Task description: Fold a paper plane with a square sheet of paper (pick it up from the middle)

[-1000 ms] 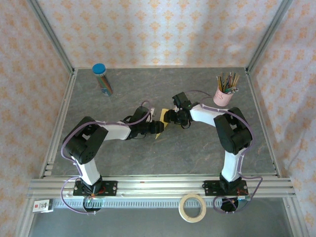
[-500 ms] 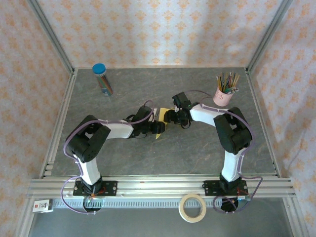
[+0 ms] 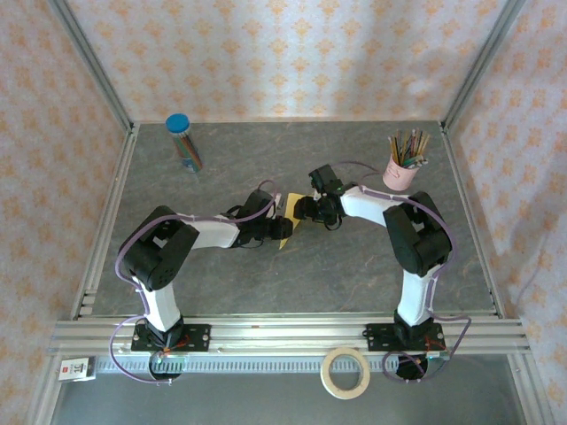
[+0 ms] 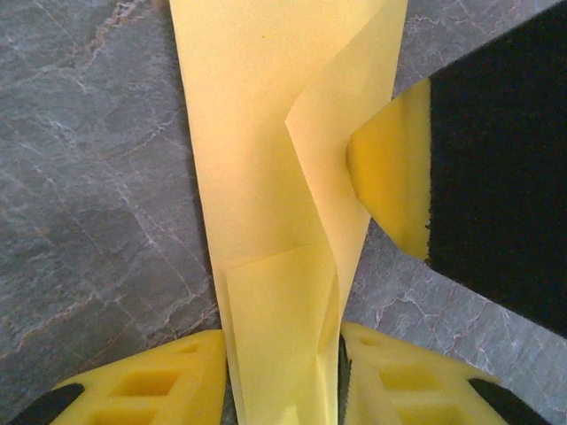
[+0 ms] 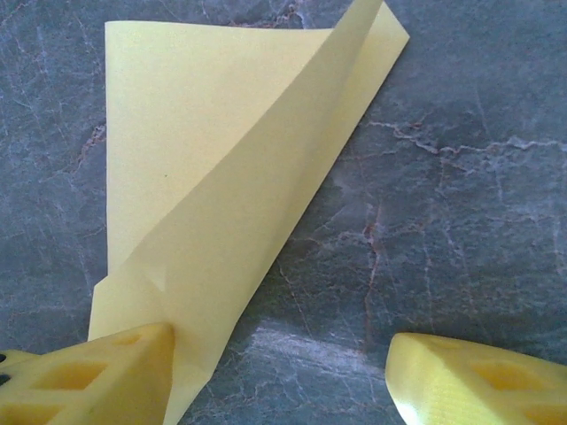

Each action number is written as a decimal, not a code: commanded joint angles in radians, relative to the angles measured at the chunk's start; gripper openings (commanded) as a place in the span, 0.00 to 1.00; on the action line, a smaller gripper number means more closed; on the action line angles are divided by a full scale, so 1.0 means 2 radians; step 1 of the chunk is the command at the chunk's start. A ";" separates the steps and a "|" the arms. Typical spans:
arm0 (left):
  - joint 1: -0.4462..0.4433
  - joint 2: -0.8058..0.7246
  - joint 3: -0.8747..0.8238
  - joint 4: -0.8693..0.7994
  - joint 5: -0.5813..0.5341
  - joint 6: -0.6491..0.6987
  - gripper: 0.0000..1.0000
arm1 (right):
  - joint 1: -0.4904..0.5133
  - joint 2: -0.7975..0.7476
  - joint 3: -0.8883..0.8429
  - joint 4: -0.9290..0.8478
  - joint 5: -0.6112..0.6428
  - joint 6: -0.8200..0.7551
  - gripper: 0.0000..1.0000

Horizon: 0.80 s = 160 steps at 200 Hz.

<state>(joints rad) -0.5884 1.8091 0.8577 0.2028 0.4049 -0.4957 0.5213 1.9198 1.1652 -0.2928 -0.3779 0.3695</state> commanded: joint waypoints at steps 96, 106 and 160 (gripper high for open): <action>0.008 0.014 -0.020 0.011 0.017 -0.007 0.22 | -0.022 -0.065 -0.045 0.125 -0.090 -0.020 0.67; 0.010 0.014 -0.021 0.016 0.023 -0.009 0.22 | -0.022 -0.068 -0.052 0.129 -0.094 -0.024 0.67; 0.015 0.018 -0.022 0.021 0.038 -0.010 0.19 | -0.020 -0.029 -0.029 0.088 -0.081 -0.059 0.67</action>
<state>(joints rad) -0.5602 1.8149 0.8337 0.2413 0.4408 -0.5068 0.4770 1.8267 1.0737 -0.0971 -0.5472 0.3012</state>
